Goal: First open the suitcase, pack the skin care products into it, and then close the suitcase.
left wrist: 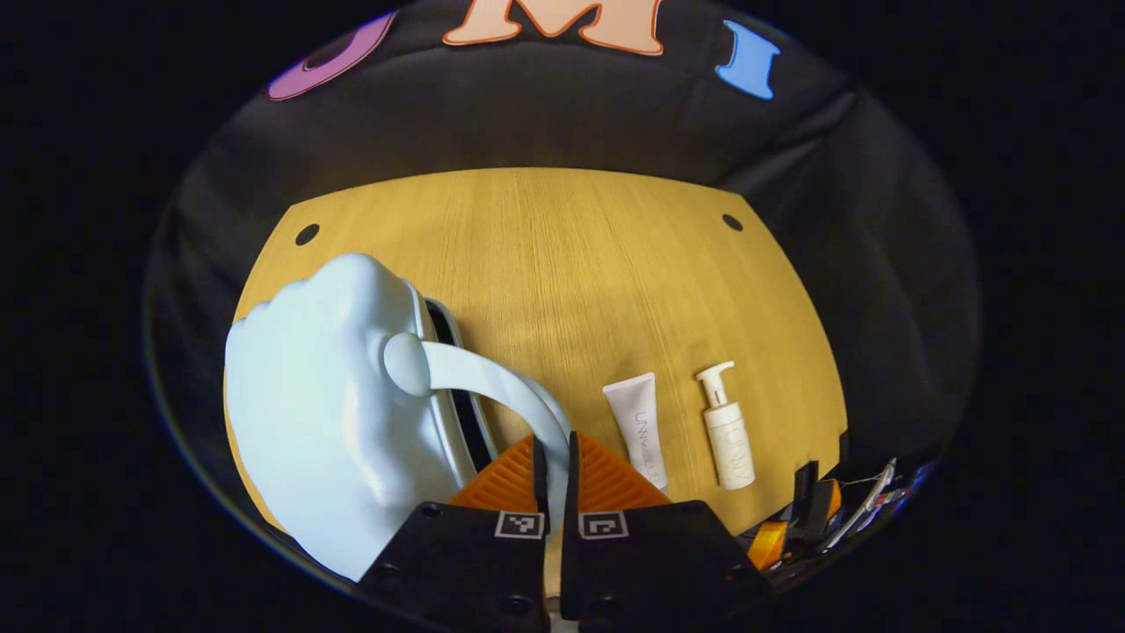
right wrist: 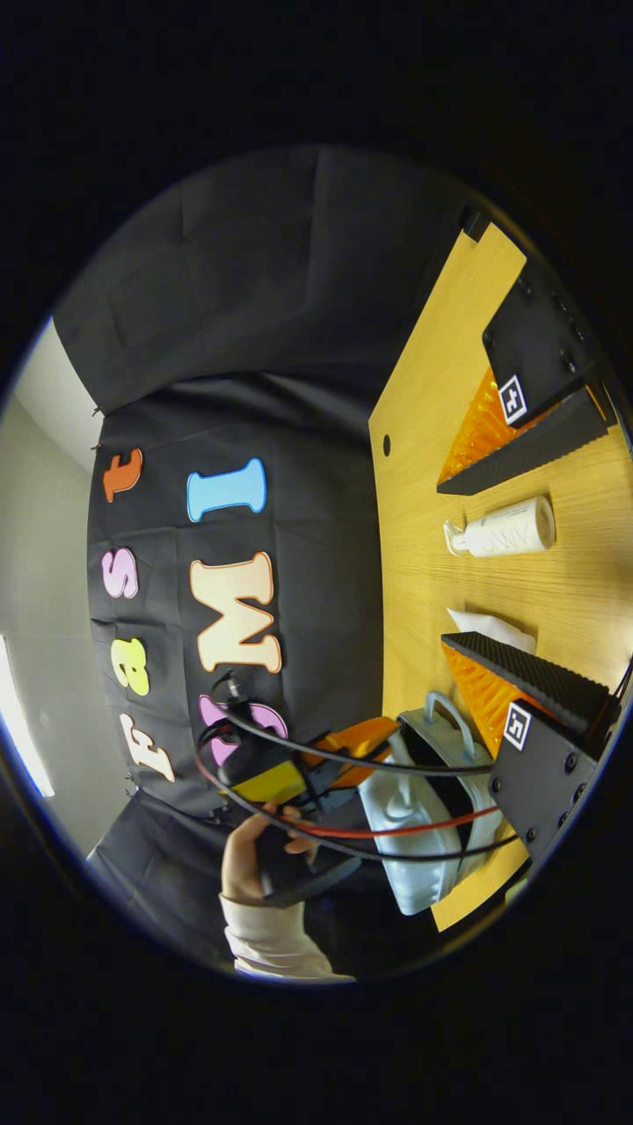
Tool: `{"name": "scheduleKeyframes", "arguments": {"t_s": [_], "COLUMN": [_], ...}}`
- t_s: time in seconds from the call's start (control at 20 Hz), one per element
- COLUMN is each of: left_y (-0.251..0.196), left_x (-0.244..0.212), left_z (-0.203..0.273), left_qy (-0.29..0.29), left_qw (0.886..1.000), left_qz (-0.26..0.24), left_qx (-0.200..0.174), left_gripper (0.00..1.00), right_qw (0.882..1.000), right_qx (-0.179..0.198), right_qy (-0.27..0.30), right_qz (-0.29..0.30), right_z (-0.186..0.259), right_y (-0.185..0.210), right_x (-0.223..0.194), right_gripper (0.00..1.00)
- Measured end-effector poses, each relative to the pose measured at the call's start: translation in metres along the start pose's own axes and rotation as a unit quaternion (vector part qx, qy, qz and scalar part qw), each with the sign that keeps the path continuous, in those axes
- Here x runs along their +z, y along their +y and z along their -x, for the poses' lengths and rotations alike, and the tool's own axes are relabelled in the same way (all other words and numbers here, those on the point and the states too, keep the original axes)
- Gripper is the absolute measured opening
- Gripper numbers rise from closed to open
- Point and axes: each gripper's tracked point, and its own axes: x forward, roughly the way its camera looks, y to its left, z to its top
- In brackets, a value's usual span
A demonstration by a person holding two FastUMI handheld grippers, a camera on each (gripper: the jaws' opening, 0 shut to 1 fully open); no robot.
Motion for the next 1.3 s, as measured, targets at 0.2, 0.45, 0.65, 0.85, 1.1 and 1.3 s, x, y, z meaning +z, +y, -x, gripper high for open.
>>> {"name": "scheduleKeyframes", "arguments": {"t_s": [0.2, 0.45, 0.65, 0.85, 1.1, 1.3], "left_y": [0.014, 0.06, 0.121, 0.195, 0.297, 0.399], "left_x": [0.018, 0.033, 0.035, 0.024, -0.001, -0.027], "left_z": [0.052, 0.131, 0.192, 0.236, 0.241, 0.235], "left_qy": [-0.045, -0.113, -0.169, -0.207, -0.233, -0.241], "left_qw": [0.998, 0.989, 0.979, 0.971, 0.964, 0.957], "left_qz": [0.032, 0.074, 0.1, 0.115, 0.125, 0.13], "left_qx": [-0.036, -0.066, -0.05, -0.019, 0.04, 0.095], "left_gripper": [0.0, 0.0, 0.0, 0.0, 0.0, 0.0], "right_qw": [1.0, 1.0, 1.0, 0.999, 0.999, 0.999], "right_qx": [0.004, 0.005, 0.011, 0.022, 0.026, 0.009], "right_qy": [0.0, 0.006, 0.019, 0.022, 0.015, -0.008], "right_qz": [0.011, 0.018, 0.021, 0.028, 0.03, 0.031], "right_z": [-0.001, -0.004, -0.011, -0.014, -0.016, -0.014], "right_y": [0.006, 0.009, 0.017, 0.032, 0.042, 0.041], "right_x": [-0.001, -0.007, -0.018, -0.024, -0.018, -0.001], "right_gripper": [0.98, 0.98, 0.99, 0.98, 0.99, 0.99]}}
